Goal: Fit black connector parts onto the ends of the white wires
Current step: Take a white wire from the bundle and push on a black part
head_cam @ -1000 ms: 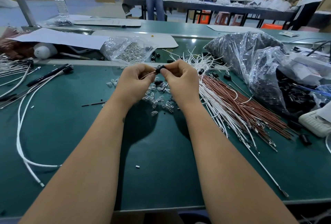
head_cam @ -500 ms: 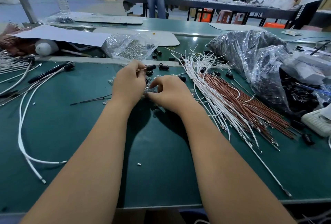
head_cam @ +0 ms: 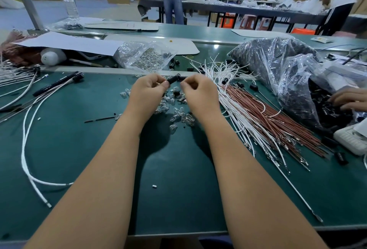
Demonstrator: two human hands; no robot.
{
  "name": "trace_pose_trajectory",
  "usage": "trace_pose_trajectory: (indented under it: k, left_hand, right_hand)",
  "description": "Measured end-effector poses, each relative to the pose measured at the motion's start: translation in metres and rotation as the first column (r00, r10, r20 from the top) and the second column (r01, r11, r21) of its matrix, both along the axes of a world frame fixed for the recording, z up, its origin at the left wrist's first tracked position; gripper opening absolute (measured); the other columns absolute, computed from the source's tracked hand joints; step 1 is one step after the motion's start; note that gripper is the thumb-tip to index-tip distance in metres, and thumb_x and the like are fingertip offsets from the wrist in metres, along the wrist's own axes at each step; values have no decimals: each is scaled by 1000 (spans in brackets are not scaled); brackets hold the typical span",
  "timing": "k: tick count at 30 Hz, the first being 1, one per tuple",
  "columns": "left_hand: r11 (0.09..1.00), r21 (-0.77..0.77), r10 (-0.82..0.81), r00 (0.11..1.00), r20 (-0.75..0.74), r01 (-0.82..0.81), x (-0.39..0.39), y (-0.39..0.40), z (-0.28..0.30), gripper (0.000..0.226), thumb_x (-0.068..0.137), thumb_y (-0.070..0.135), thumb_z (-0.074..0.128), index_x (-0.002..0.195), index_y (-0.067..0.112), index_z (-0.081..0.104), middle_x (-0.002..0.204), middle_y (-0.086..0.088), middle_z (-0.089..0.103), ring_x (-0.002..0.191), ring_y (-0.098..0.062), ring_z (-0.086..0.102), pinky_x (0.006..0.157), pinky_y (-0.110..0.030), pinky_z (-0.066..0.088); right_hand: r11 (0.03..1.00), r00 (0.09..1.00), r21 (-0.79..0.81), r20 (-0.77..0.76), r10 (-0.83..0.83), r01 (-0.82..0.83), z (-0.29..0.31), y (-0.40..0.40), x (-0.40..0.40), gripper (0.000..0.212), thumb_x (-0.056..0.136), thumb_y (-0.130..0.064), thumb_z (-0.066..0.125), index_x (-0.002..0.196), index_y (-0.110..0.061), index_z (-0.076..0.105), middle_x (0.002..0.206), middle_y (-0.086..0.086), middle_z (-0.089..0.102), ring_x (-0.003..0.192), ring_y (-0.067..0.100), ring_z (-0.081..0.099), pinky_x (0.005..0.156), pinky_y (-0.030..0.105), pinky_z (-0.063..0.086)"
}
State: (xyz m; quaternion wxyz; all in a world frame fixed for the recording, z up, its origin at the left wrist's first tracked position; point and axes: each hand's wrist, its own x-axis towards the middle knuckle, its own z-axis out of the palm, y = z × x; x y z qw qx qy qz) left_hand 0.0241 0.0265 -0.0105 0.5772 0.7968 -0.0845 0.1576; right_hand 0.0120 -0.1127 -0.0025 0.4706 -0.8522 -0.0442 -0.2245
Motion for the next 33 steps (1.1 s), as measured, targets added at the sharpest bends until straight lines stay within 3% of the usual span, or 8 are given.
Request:
trace_pose_trajectory:
  k: [3,6,11,19,23,33]
  left_hand:
    - [997,-57,-47,998,-31,45,-2,1,2,17,93,15,58,79,12,67,61,0,46,50,-8,35,51,-22,30]
    - [996,-60,-68,997,-43,66,-2,1,2,18,93,16,58,78,16,67,59,2,44,48,-7,34,50,-23,29]
    - [994,-70,-86,996,-40,83,-1,-1,3,18,92,15,61,75,19,67,62,-2,45,49,-7,34,50,-22,30]
    - [995,-53,-89,995,-33,87,-2,0,3,15,91,16,61,79,12,69,66,-8,47,52,-11,34,53,-25,30]
    - [997,-6,-76,996,-37,75,-3,0,3,17,91,18,61,79,12,70,62,-3,47,53,-11,35,56,-26,30]
    - [998,-11,-60,997,-43,59,-2,-1,3,18,92,18,60,76,13,67,59,0,47,45,-5,34,44,-12,29]
  right_hand:
    - [921,997,387,-35,66,-48,5,-8,1,16,92,-8,61,82,-20,64,73,-4,65,66,7,61,65,18,50]
    - [851,991,514,-20,134,-105,5,-9,0,17,93,-11,60,80,-20,64,68,-7,66,62,4,61,64,18,51]
    - [822,987,553,9,159,-138,6,-7,0,14,93,-14,61,81,-20,63,59,-12,62,54,-1,56,57,14,47]
    - [802,973,573,-31,228,-169,9,-8,-3,17,93,-3,58,85,-15,66,71,-2,62,57,1,57,59,13,47]
    - [802,974,573,-21,224,-172,10,-10,-4,20,90,1,58,83,-15,68,71,-2,62,58,1,58,60,13,47]
    - [813,974,564,-62,217,-145,11,-10,-5,19,88,2,58,81,-11,69,72,-1,64,63,5,58,63,15,50]
